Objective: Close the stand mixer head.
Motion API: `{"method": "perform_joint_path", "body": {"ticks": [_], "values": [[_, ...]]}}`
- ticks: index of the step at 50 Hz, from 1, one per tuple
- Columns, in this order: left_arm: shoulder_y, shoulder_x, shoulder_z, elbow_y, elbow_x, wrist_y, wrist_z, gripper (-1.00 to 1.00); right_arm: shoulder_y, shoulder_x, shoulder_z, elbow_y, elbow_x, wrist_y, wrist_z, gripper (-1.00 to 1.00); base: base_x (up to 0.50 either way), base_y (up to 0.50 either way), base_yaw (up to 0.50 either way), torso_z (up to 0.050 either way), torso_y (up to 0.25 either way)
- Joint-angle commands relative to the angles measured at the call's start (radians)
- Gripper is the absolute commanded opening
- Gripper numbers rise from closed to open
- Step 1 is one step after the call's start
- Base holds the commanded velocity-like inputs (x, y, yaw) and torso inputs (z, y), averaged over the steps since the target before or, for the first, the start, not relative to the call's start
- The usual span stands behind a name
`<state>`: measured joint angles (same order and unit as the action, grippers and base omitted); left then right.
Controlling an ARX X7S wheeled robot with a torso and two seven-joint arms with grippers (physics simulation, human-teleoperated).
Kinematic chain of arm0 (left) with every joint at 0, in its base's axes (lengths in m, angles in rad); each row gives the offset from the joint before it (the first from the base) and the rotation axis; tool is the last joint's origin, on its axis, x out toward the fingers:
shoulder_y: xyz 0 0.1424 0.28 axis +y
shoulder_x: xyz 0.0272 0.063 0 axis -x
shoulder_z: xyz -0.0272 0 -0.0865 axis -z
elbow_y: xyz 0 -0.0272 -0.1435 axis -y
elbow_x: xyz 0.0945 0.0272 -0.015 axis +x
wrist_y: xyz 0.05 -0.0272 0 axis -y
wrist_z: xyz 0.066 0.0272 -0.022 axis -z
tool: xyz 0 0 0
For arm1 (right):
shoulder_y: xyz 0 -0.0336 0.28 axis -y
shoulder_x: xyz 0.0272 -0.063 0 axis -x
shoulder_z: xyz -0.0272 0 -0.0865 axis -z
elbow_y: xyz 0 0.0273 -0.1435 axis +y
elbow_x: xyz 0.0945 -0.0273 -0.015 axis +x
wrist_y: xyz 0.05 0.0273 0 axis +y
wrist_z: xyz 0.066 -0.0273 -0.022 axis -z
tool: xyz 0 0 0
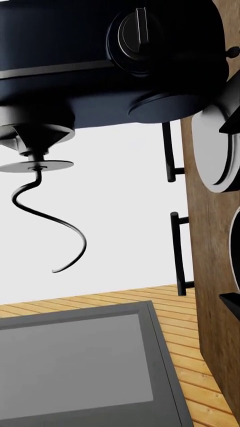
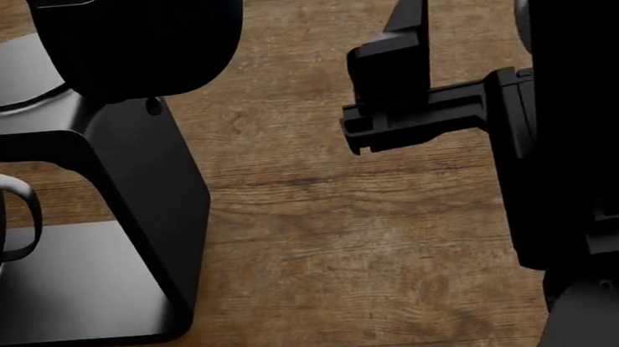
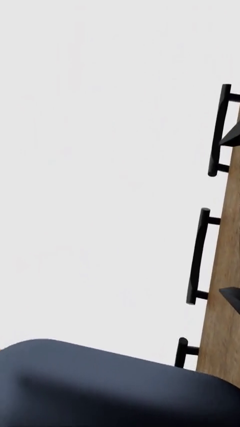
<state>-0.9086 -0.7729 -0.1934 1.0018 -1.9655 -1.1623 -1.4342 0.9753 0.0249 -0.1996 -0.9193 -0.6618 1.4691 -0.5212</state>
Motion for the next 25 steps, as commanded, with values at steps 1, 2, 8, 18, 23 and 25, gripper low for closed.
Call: {"method": "perform_joint_path", "body": {"ticks": [1,2,8,18,23,25], "values": [[-0.001,0.006,-0.023,-0.005,-0.033,0.033,0.026,1.00,0.209,-0.024,0.063,0.163,0.026,0.101,-0.069,1.00,0.00,0.00,0.00,0.000,0.000],[-0.001,0.007,-0.021,-0.005,-0.033,0.034,0.024,1.00,0.228,-0.024,0.073,0.191,0.049,0.101,-0.071,1.00,0.00,0.00,0.00,0.000,0.000],[0.004,0.017,-0.015,-0.005,-0.024,0.029,0.029,1.00,0.328,-0.024,0.119,0.311,0.208,0.101,0.018,1.00,0.00,0.00,0.00,0.000,0.000],[0.012,0.004,-0.028,-0.004,-0.031,0.036,0.030,1.00,0.435,-0.017,0.116,0.424,0.451,0.080,0.192,1.00,0.00,0.00,0.00,0.000,0.000],[0.021,0.003,-0.040,-0.004,-0.025,0.032,0.041,1.00,0.401,-0.022,0.115,0.458,0.539,0.060,0.233,1.00,0.00,0.00,0.00,0.000,0.000],[0.024,0.004,-0.042,-0.004,-0.023,0.031,0.043,1.00,0.392,-0.022,0.119,0.476,0.589,0.048,0.261,1.00,0.00,0.00,0.00,0.000,0.000]]}}
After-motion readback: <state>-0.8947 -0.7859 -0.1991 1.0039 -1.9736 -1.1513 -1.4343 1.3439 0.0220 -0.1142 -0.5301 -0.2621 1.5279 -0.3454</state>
